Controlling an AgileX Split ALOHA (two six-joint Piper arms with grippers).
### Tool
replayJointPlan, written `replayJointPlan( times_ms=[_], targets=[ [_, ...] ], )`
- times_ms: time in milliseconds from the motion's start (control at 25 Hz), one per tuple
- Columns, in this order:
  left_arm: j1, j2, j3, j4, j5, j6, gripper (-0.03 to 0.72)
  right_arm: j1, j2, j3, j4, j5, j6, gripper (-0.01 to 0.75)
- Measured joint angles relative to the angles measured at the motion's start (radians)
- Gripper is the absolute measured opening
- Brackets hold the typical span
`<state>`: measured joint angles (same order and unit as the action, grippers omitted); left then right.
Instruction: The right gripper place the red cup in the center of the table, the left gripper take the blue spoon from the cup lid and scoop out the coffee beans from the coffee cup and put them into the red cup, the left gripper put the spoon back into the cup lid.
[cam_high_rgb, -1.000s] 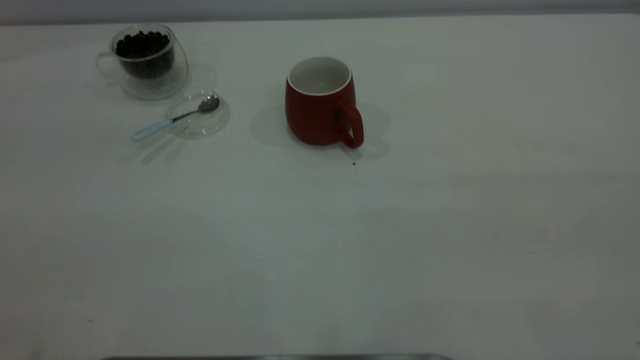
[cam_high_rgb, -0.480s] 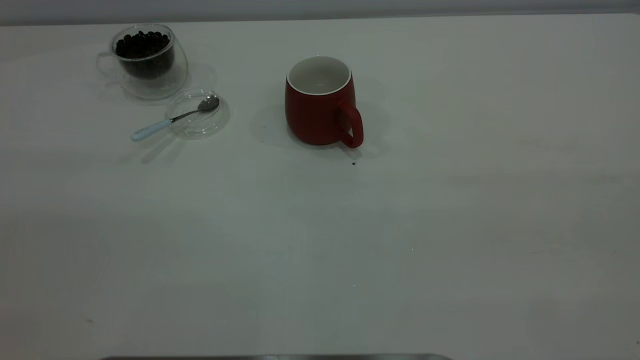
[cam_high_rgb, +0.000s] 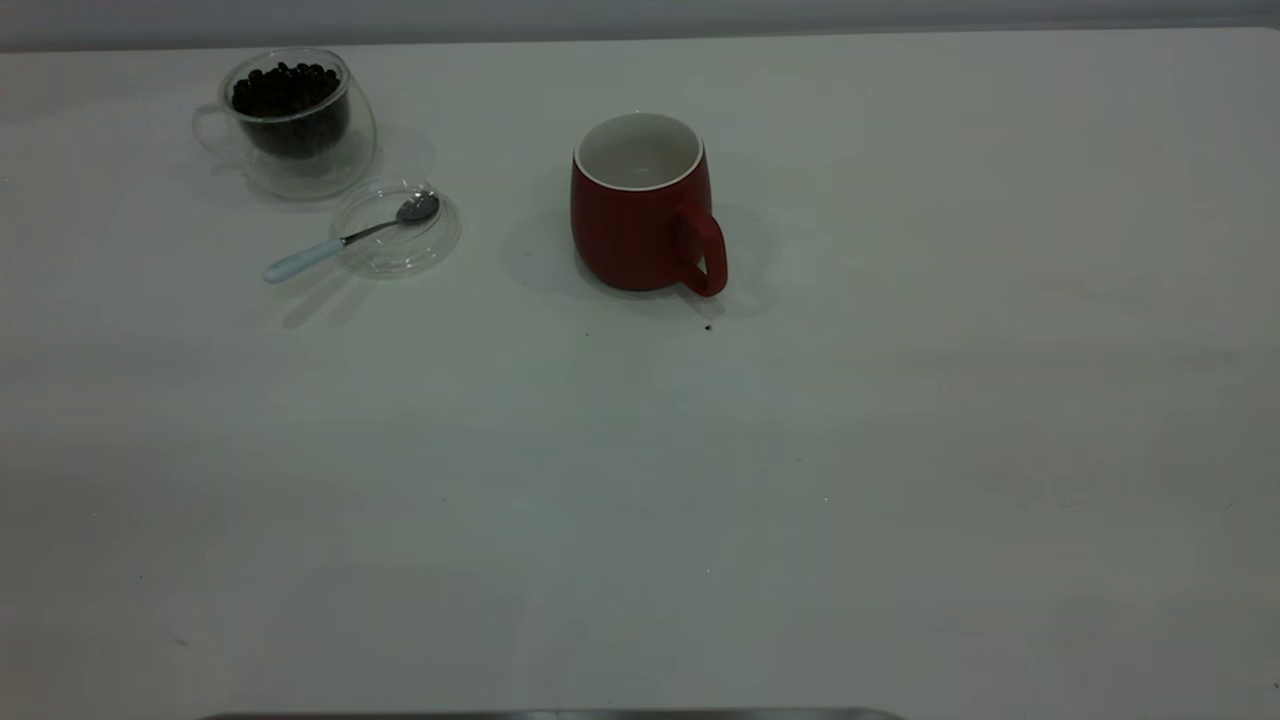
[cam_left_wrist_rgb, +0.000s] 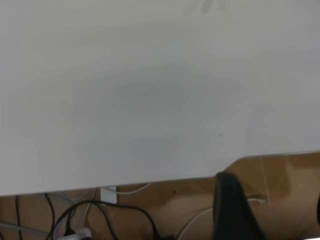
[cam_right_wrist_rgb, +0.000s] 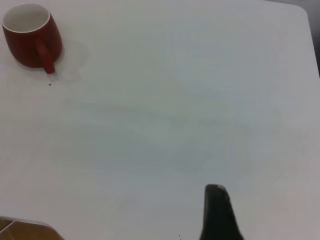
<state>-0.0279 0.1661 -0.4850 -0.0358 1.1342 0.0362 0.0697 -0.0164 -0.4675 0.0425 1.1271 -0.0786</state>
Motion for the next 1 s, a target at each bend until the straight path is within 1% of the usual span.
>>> replayJointPlan(
  times_ms=[400, 680, 1000],
  targets=[
    [-0.001, -0.005, 0.000, 0.000, 0.000, -0.010, 0.462, 0.000, 0.000, 0.000, 0.000, 0.000, 0.000, 0.520],
    [0.005, -0.179, -0.001, 0.000, 0.008, -0.013, 0.462, 0.000, 0.000, 0.000, 0.000, 0.000, 0.000, 0.520],
    [0.018, -0.185, -0.001, -0.001, 0.010, -0.013, 0.462, 0.000, 0.000, 0.000, 0.000, 0.000, 0.000, 0.520]
  ],
)
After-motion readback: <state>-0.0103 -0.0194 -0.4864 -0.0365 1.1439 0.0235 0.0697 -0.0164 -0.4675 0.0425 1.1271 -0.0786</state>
